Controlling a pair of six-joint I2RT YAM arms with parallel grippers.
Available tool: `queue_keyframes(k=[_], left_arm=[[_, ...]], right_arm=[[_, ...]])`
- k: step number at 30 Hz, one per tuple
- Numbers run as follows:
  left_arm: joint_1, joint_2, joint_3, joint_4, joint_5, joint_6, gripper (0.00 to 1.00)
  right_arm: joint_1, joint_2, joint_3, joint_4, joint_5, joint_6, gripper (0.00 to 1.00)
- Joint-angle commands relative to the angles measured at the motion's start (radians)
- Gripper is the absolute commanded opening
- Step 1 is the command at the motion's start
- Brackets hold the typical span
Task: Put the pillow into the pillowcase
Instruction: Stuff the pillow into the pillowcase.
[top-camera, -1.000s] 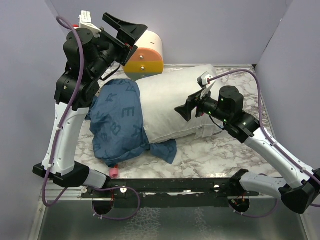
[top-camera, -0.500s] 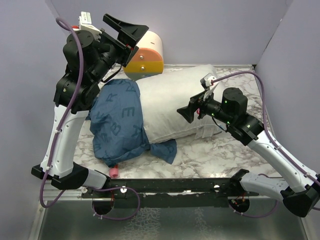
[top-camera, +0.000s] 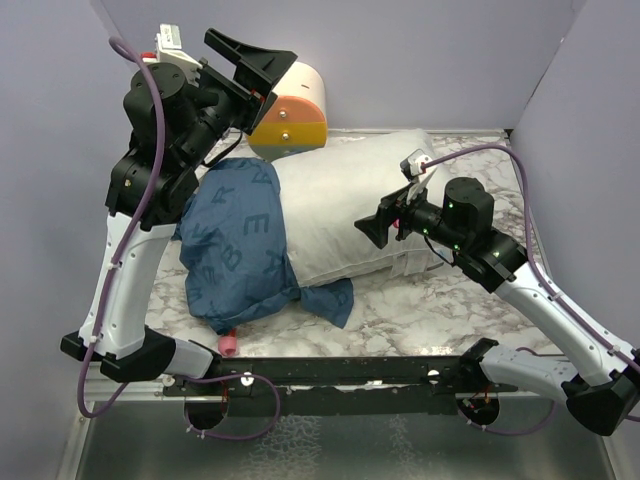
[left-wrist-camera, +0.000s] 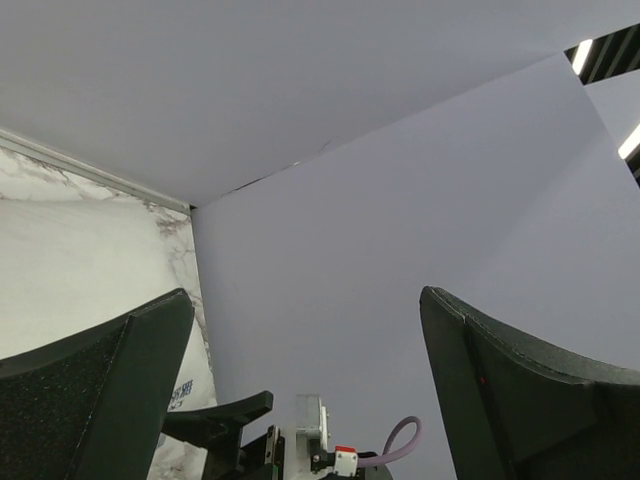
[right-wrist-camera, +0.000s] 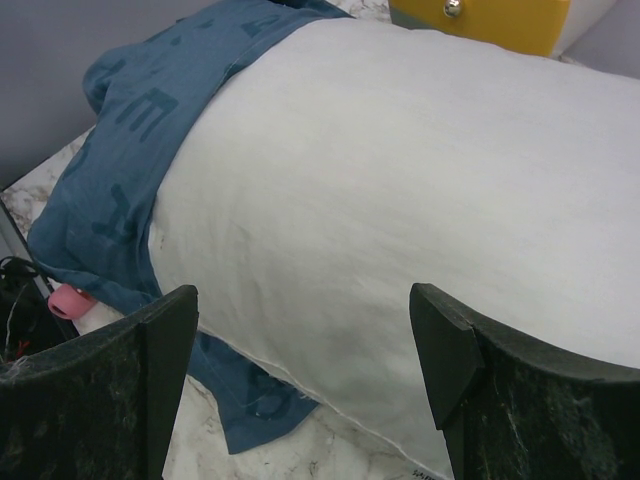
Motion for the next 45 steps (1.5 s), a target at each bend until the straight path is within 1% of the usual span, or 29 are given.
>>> queue_keyframes(k=[1,4,11,25,28,30,32,33,35,36,37,38,39,40,41,43,45], left_arm=[[-0.005,-0.006,0.036,0.016,-0.024,-0.003,0.99],[-0.005,0.017,0.072,-0.016,-0.017,0.01,0.99],[-0.005,-0.001,0.013,0.06,-0.017,-0.013,0.99],[-0.005,0.036,0.073,0.033,0.01,0.0,0.99],[-0.005,0.019,0.049,0.055,0.007,0.015,0.99],[-0.005,-0.018,-0.023,0.067,0.008,0.006,0.99],[-0.005,-0.085,-0.174,0.117,0.017,0.009,0.99],[-0.005,-0.135,-0.284,0.165,0.024,0.023,0.99],[-0.005,-0.254,-0.602,0.338,0.076,0.065,0.99],[-0.005,-0.32,-0.746,0.497,0.114,0.068,0.99],[-0.005,-0.383,-0.891,0.621,0.148,0.073,0.99],[-0.005,-0.437,-0.994,0.686,0.163,0.063,0.99],[-0.006,-0.488,-1.063,0.693,0.17,0.045,0.99],[-0.008,-0.509,-1.087,0.656,0.175,0.062,0.99],[-0.019,-0.515,-1.076,0.555,0.173,0.113,0.99],[-0.069,-0.502,-1.007,0.316,0.127,0.265,0.99],[-0.12,-0.48,-0.945,0.123,0.065,0.333,0.98]], right_arm=[[-0.004,-0.011,-0.003,-0.002,0.019,0.001,0.86],[-0.003,-0.007,-0.001,-0.004,0.021,-0.007,0.86],[-0.003,-0.001,0.003,-0.001,0.025,-0.017,0.86],[-0.003,-0.004,0.013,-0.018,0.03,-0.022,0.86],[-0.003,-0.007,0.01,-0.019,0.029,-0.019,0.86],[-0.004,-0.009,0.01,-0.017,0.023,-0.019,0.86],[-0.003,-0.007,0.017,-0.014,0.019,-0.02,0.86],[-0.003,-0.007,0.017,-0.01,0.021,-0.024,0.87],[-0.005,-0.005,0.016,0.001,0.027,-0.021,0.89],[-0.006,-0.003,0.016,0.005,0.022,-0.017,0.89],[-0.006,-0.003,0.014,0.007,0.014,-0.01,0.89],[-0.008,-0.001,0.011,0.009,0.007,-0.003,0.89],[-0.008,-0.001,0.008,0.008,0.004,0.005,0.89],[-0.009,-0.002,0.006,0.001,0.005,0.013,0.89],[-0.012,-0.001,0.005,-0.007,0.007,0.02,0.9],[-0.021,-0.006,-0.002,-0.02,0.009,0.033,0.92],[-0.034,-0.01,-0.012,-0.02,-0.002,0.042,0.93]])
